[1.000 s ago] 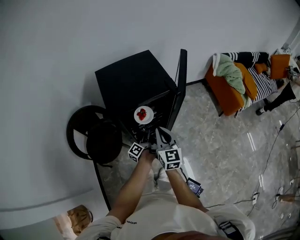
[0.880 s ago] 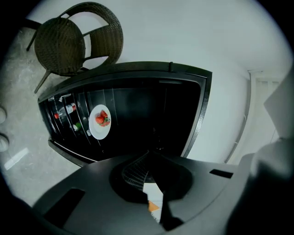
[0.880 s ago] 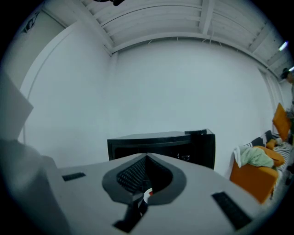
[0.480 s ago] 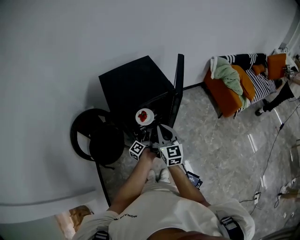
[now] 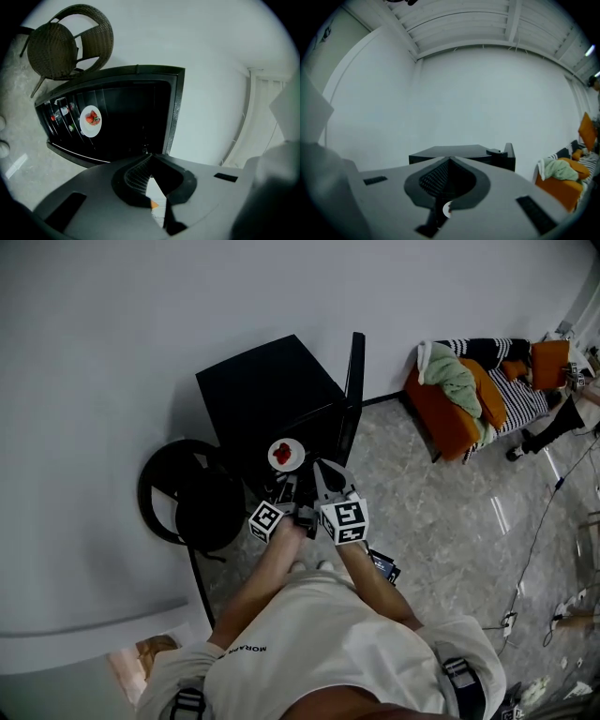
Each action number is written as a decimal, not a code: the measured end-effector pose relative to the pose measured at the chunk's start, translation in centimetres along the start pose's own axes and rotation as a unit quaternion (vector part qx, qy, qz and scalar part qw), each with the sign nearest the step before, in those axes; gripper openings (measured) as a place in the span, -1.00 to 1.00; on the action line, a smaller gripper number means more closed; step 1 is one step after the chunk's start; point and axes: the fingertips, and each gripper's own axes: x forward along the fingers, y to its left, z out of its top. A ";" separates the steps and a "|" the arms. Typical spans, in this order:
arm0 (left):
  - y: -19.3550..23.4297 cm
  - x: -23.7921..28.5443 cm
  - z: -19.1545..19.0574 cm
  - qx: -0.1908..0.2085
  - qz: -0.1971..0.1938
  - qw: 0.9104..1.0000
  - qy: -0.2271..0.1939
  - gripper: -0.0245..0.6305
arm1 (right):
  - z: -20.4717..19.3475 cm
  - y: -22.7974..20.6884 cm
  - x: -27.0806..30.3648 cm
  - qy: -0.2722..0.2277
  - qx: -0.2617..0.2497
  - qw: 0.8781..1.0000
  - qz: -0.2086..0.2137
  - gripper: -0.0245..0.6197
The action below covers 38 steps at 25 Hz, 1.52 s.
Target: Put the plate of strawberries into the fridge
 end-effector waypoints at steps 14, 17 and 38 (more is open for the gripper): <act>-6.5 -0.6 -0.7 0.120 -0.030 0.991 0.045 -0.93 | 1.0 -0.2 -0.4 0.006 0.017 1.000 0.001 -0.89; -7.5 -1.0 -1.0 0.170 -0.036 0.983 0.059 -0.93 | 0.9 0.0 -0.9 0.008 0.021 1.000 0.000 -0.89; -15.6 -2.0 -1.7 0.542 -0.085 0.834 0.058 -0.92 | 1.4 0.2 -1.2 -0.010 0.022 1.000 -0.007 -0.89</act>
